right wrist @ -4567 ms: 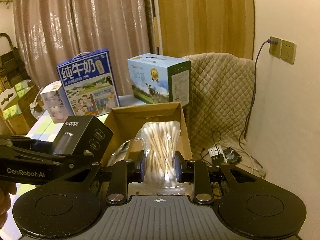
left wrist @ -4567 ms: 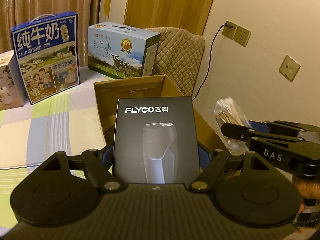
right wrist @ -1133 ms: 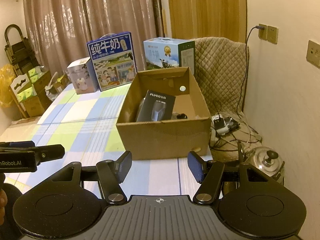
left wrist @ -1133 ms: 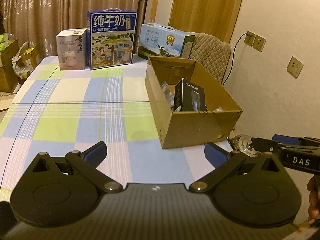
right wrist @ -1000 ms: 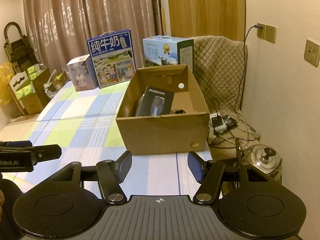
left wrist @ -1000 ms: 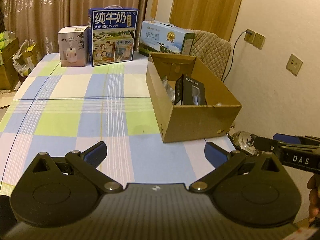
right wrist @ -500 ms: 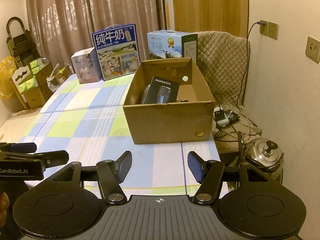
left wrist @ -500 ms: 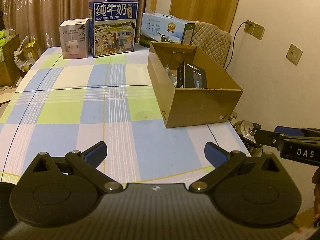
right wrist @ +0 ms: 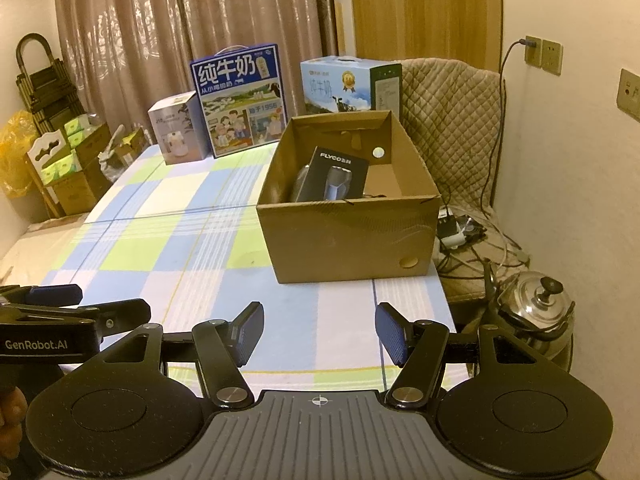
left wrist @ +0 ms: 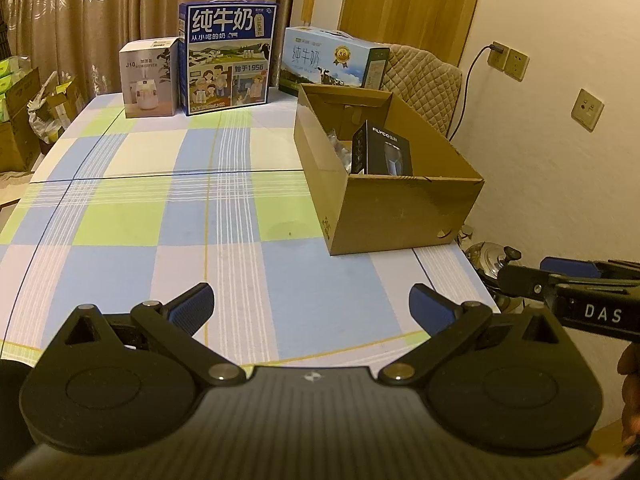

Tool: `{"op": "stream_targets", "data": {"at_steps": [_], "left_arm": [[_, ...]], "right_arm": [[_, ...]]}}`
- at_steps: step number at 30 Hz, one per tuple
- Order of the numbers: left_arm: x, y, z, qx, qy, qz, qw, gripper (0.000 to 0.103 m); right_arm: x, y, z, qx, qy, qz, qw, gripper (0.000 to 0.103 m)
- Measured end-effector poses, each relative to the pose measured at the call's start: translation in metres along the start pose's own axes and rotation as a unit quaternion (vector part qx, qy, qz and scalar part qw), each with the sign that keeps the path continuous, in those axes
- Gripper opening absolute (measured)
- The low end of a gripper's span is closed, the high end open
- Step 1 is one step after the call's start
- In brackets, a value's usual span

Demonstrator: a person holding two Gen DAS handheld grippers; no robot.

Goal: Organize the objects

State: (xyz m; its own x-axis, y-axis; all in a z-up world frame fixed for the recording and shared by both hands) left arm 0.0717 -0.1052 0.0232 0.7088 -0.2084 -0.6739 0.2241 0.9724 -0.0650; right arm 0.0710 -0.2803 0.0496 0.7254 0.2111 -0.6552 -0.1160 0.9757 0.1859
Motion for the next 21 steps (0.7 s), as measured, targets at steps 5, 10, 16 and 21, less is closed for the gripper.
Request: {"op": "stream_targets", "data": {"at_steps": [5, 10, 16, 21], "left_arm": [[0.0004, -0.0004, -0.0008, 0.000, 0.000, 0.000, 1.0000, 0.102], [0.0011, -0.0009, -0.0013, -0.001, 0.001, 0.000, 1.0000, 0.102], [0.0012, -0.0011, -0.0009, -0.001, 0.000, 0.000, 1.0000, 0.102], [0.0017, -0.0020, -0.0020, -0.001, -0.001, -0.001, 1.0000, 0.102]], "right_arm": [[0.0013, 0.0013, -0.0012, 0.000, 0.002, 0.002, 1.000, 0.059], [0.0013, 0.0021, -0.0018, 0.001, 0.002, 0.003, 1.000, 0.059], [0.0013, 0.0018, -0.0018, 0.001, 0.003, 0.003, 1.000, 0.059], [0.0014, 0.0019, -0.0019, 0.001, 0.003, 0.003, 1.000, 0.059]]}}
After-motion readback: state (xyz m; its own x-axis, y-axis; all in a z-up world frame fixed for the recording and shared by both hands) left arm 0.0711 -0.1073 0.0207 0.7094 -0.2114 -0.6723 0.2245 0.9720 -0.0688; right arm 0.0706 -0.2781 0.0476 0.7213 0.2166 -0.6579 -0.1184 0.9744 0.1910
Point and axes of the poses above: each gripper's, at about its wrist camera, not at the fingertips, and x roughly the way its jaws point, y to its left, z to its top, the point moved 4 cm from there along x, roughly the way its jaws point, and after that the axes turned 6 degrees about x, right-handed, at the moved point
